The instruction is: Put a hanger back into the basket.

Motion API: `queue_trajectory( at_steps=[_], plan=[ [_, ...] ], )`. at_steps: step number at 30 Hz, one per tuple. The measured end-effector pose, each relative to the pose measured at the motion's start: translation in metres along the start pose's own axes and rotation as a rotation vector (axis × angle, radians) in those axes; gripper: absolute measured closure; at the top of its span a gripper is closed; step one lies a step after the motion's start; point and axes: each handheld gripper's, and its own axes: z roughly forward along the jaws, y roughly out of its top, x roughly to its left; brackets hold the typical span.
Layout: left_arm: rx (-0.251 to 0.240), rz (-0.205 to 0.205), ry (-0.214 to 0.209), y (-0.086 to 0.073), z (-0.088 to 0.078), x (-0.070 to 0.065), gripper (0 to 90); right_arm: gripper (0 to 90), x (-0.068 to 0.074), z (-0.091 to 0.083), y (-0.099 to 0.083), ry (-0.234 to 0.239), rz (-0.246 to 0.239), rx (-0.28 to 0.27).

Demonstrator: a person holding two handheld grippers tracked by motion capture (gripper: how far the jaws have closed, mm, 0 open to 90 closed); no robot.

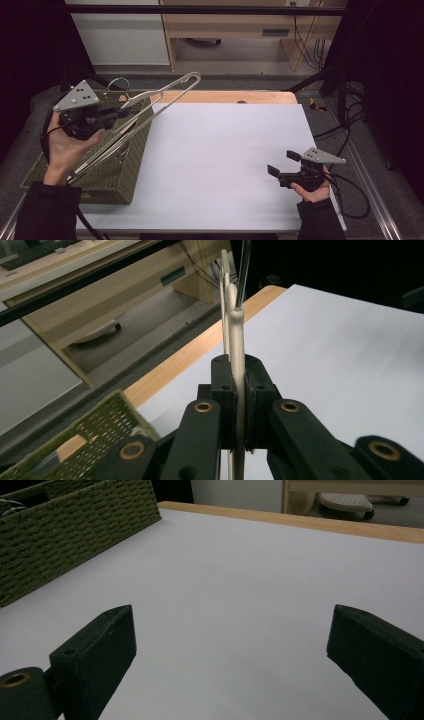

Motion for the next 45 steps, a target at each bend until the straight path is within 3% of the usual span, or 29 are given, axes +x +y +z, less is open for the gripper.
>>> queue_trajectory(
  at_steps=[25,39,40,45],
  plan=[
    [0.073,-0.038,0.133,-0.068,-0.016,0.070,85.5,6.1,0.000,0.001,-0.001,0.002,0.004,0.006],
    [0.112,-0.046,0.199,-0.104,-0.018,0.090,85.4,6.3,0.000,0.002,-0.001,0.001,0.005,0.007],
    [0.124,-0.061,0.204,-0.107,-0.018,0.090,85.4,6.3,0.000,0.002,-0.001,0.002,0.005,0.007],
    [0.140,-0.038,0.208,-0.115,-0.014,0.089,85.4,6.4,0.000,0.002,-0.001,0.003,0.003,0.010]
  ],
)
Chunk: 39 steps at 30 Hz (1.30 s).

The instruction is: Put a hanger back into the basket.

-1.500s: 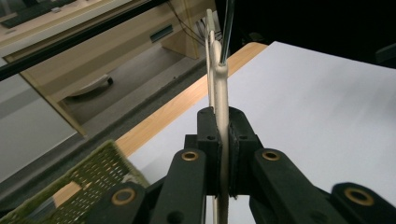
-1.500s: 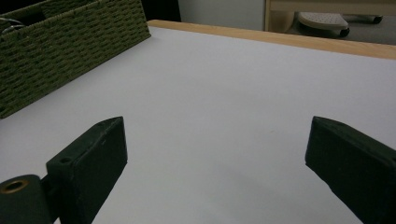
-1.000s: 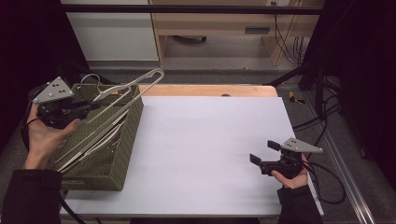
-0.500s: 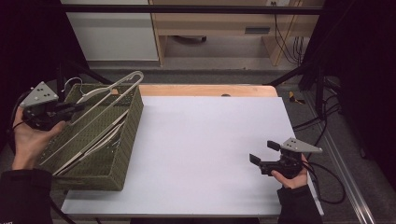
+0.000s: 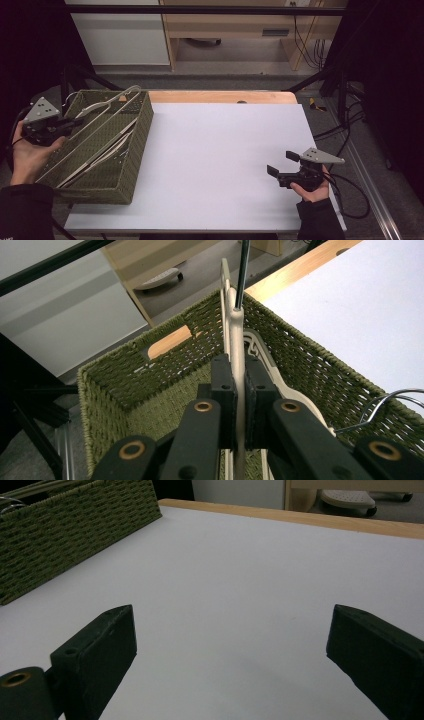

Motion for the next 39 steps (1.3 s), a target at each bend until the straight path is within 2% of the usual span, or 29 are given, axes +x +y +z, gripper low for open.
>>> queue_trajectory(
  at_steps=[1,5,11,18,19,22,24,28,30,31,33,36,39],
  plan=[
    [-0.007,0.015,0.004,0.000,0.003,-0.001,85.4,6.4,0.000,0.000,0.000,-0.001,0.001,-0.002],
    [0.045,0.038,0.008,-0.001,0.013,-0.009,85.4,6.4,0.000,0.000,0.000,-0.002,0.003,-0.003],
    [0.080,0.048,0.006,-0.014,0.024,-0.014,85.3,6.5,0.000,0.000,0.000,-0.002,0.004,-0.002],
    [0.084,0.027,0.006,-0.034,0.038,-0.018,85.3,6.6,0.000,0.001,0.000,0.001,0.002,-0.001],
    [0.071,0.028,0.010,-0.036,0.041,-0.019,85.3,6.6,0.000,0.001,0.000,0.001,0.002,-0.001],
    [0.100,0.000,0.016,-0.044,0.047,-0.022,85.2,6.7,0.000,0.001,0.000,0.002,0.001,0.001],
    [0.125,0.000,0.013,-0.048,0.051,-0.023,85.0,6.7,0.000,0.001,0.000,0.001,-0.001,0.002],
    [0.160,-0.028,-0.015,-0.053,0.055,-0.024,83.0,6.8,0.000,0.001,-0.001,0.004,-0.005,0.005],
    [0.188,-0.059,-0.057,-0.055,0.057,-0.024,81.4,6.8,0.000,0.002,-0.001,0.004,-0.008,0.002],
    [0.199,-0.057,-0.061,-0.057,0.058,-0.025,80.4,6.9,0.001,0.002,-0.001,0.005,0.000,0.003],
    [0.209,-0.081,-0.085,-0.059,0.060,-0.026,78.7,6.9,0.001,0.002,-0.001,0.006,0.001,0.004],
    [0.210,-0.088,-0.102,-0.058,0.059,-0.026,77.4,7.0,0.001,0.002,-0.001,0.008,0.004,0.008],
    [0.178,-0.103,-0.126,-0.054,0.055,-0.028,73.5,7.0,0.002,0.002,-0.001,0.008,0.004,0.007]
  ],
)
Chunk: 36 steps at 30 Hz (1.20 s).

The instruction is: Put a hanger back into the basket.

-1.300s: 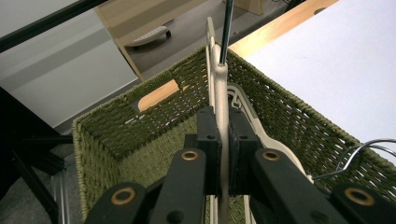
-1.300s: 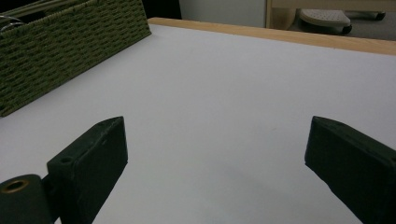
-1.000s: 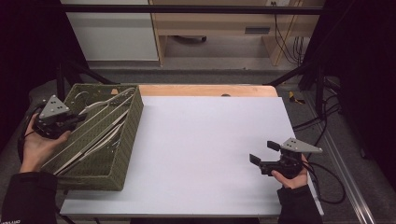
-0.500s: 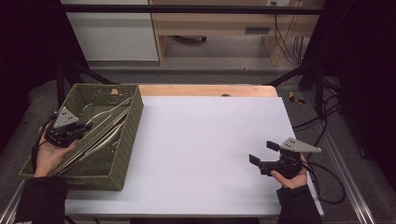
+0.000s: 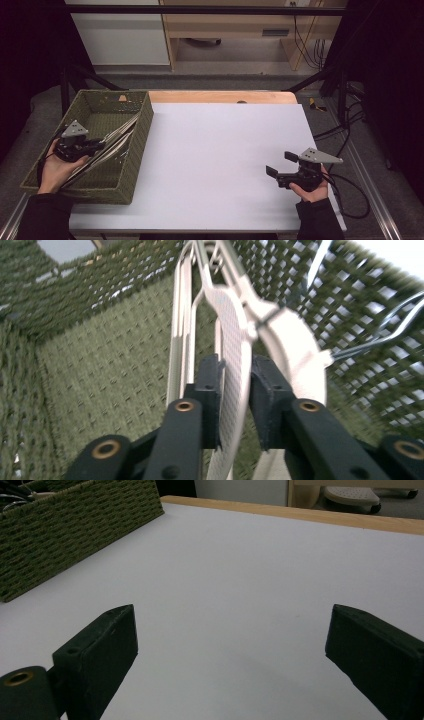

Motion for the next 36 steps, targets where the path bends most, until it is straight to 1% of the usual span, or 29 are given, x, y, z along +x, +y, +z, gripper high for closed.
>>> queue_trajectory(
  at_steps=[1,2,3,5,7,9,10,12,14,17,19,21,22,23,25,26,27,28,29,30,31,32,33,36],
  plan=[
    [-0.014,-0.002,-0.013,0.002,-0.002,-0.001,72.2,7.0,0.000,0.000,0.000,0.000,0.000,-0.001],
    [-0.025,0.002,-0.014,0.003,-0.005,-0.003,70.4,7.0,0.000,0.000,0.000,0.001,0.001,0.001],
    [-0.038,0.008,-0.001,0.005,-0.008,-0.005,70.5,7.0,0.000,0.000,0.000,0.000,0.001,0.001],
    [-0.053,0.011,0.006,0.008,-0.013,-0.007,68.0,7.1,0.000,-0.001,0.000,0.002,-0.001,0.000],
    [-0.084,-0.005,0.021,0.011,-0.019,-0.008,65.8,7.1,0.000,-0.001,0.000,0.002,-0.001,-0.002],
    [-0.143,-0.031,0.020,0.013,-0.025,-0.011,61.8,7.1,0.000,-0.001,0.001,0.000,-0.001,-0.004],
    [-0.176,-0.047,0.022,0.015,-0.028,-0.013,58.1,7.1,0.000,-0.001,0.001,0.000,0.001,-0.004],
    [-0.232,-0.058,0.015,0.018,-0.034,-0.018,53.1,7.1,-0.001,-0.001,0.000,0.003,-0.004,-0.003],
    [-0.289,-0.080,0.008,0.021,-0.039,-0.024,46.7,7.0,0.000,-0.001,0.001,0.003,0.000,-0.006],
    [-0.362,-0.103,-0.015,0.026,-0.044,-0.037,38.9,7.0,0.000,-0.002,0.001,0.008,0.005,-0.010],
    [-0.392,-0.106,-0.035,0.028,-0.046,-0.047,34.1,6.9,0.000,-0.003,0.001,0.011,-0.003,-0.011],
    [-0.409,-0.099,-0.046,0.030,-0.046,-0.057,30.1,6.9,0.000,-0.003,0.002,0.005,0.006,-0.020],
    [-0.412,-0.091,-0.053,0.031,-0.045,-0.062,27.8,6.8,0.000,-0.003,0.002,0.008,0.002,-0.020],
    [-0.425,-0.099,-0.064,0.032,-0.044,-0.067,24.8,6.8,0.000,-0.004,0.002,0.009,-0.002,-0.017],
    [-0.424,-0.090,-0.088,0.034,-0.041,-0.076,19.3,6.7,0.000,-0.004,0.002,0.009,0.000,-0.023],
    [-0.436,-0.087,-0.107,0.035,-0.038,-0.084,17.9,6.7,0.000,-0.005,0.002,0.008,-0.001,-0.023],
    [-0.436,-0.087,-0.107,0.035,-0.038,-0.084,16.2,6.7,0.000,-0.005,0.002,0.008,-0.001,-0.023],
    [-0.441,-0.084,-0.115,0.035,-0.037,-0.088,16.2,6.6,0.000,-0.005,0.002,0.008,0.000,-0.029],
    [-0.446,-0.078,-0.124,0.036,-0.034,-0.095,13.3,6.5,0.000,-0.006,0.003,0.011,0.002,-0.030],
    [-0.446,-0.080,-0.128,0.036,-0.032,-0.099,11.8,6.4,0.000,-0.007,0.003,0.013,-0.007,-0.029],
    [-0.444,-0.076,-0.132,0.036,-0.031,-0.102,10.8,6.4,0.000,-0.007,0.003,0.011,0.002,-0.035],
    [-0.441,-0.074,-0.140,0.037,-0.029,-0.106,10.1,6.3,-0.001,-0.008,0.003,0.014,-0.008,-0.032],
    [-0.441,-0.068,-0.144,0.037,-0.027,-0.109,9.3,6.3,0.000,-0.009,0.003,0.013,-0.002,-0.038],
    [-0.434,-0.062,-0.153,0.037,-0.022,-0.121,7.6,6.0,-0.001,-0.011,0.003,0.014,-0.005,-0.047]
  ],
)
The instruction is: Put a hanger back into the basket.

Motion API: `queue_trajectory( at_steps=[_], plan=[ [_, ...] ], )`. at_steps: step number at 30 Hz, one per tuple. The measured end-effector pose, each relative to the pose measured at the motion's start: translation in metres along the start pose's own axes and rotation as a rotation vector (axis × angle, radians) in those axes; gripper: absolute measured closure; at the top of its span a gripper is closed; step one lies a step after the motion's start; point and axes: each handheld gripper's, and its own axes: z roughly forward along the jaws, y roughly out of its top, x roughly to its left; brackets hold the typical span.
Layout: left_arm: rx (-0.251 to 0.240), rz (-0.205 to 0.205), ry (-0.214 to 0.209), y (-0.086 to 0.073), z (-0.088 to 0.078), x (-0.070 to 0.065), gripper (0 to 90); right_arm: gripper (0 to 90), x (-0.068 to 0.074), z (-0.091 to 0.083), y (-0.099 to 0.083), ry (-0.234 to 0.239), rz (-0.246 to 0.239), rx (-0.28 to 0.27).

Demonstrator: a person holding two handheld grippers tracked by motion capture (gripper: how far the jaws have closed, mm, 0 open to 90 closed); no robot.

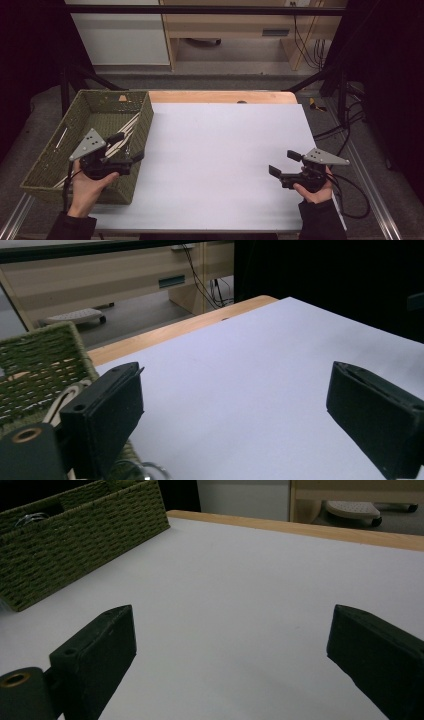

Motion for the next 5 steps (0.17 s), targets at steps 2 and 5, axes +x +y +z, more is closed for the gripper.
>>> queue_trajectory(
  at_steps=[2,5],
  plan=[
    [0.005,0.010,-0.004,-0.0022,0.0032,-0.0053,7.4,5.9,-0.0002,-0.0011,0.0002,0.002,-0.003,-0.003],
    [0.018,0.021,-0.001,-0.0048,0.0071,-0.0108,6.4,5.7,-0.0006,-0.0024,0.0004,0.008,-0.004,-0.006]
  ],
)
